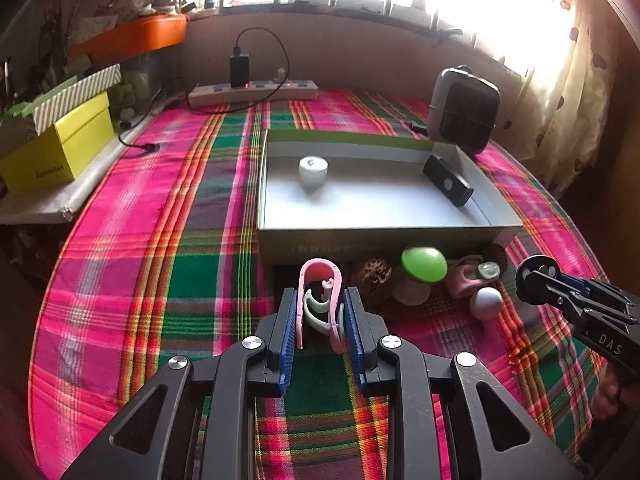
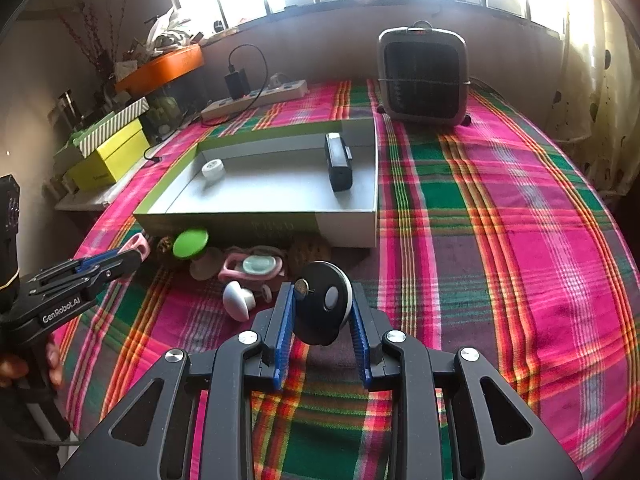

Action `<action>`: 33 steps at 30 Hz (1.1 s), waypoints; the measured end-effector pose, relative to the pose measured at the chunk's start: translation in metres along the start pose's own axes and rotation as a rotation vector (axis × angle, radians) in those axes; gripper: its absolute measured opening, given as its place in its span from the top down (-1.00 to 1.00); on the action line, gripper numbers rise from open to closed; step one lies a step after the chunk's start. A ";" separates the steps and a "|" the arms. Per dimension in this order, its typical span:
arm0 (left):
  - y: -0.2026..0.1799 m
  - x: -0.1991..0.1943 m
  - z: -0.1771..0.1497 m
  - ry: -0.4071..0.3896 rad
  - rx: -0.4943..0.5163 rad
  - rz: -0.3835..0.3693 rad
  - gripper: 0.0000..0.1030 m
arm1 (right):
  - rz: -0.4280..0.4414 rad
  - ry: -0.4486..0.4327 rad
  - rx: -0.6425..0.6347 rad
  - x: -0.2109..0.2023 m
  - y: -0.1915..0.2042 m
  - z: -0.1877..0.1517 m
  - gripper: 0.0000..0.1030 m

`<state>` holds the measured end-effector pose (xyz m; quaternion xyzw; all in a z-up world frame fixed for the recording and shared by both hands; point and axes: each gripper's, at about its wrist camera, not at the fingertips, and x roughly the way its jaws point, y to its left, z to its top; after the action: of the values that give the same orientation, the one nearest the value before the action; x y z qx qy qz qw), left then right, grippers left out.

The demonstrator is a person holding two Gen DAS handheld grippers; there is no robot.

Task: Organize objects
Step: 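Carry the pink clip with left gripper while right gripper carries the black disc into the box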

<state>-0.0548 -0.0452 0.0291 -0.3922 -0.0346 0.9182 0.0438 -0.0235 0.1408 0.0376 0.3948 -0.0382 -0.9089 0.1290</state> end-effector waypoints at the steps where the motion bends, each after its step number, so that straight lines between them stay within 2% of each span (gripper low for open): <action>1: -0.001 -0.002 0.002 -0.005 0.001 -0.001 0.59 | 0.002 -0.004 0.000 -0.001 0.000 0.001 0.46; 17: -0.007 0.002 0.031 -0.034 0.011 -0.015 0.59 | 0.049 -0.047 -0.024 0.000 0.009 0.040 0.46; 33: -0.010 0.033 0.062 -0.019 0.024 -0.035 0.59 | 0.133 0.007 -0.072 0.051 0.028 0.096 0.46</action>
<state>-0.1221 -0.0336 0.0496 -0.3821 -0.0307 0.9214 0.0643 -0.1215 0.0972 0.0723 0.3894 -0.0313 -0.8977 0.2036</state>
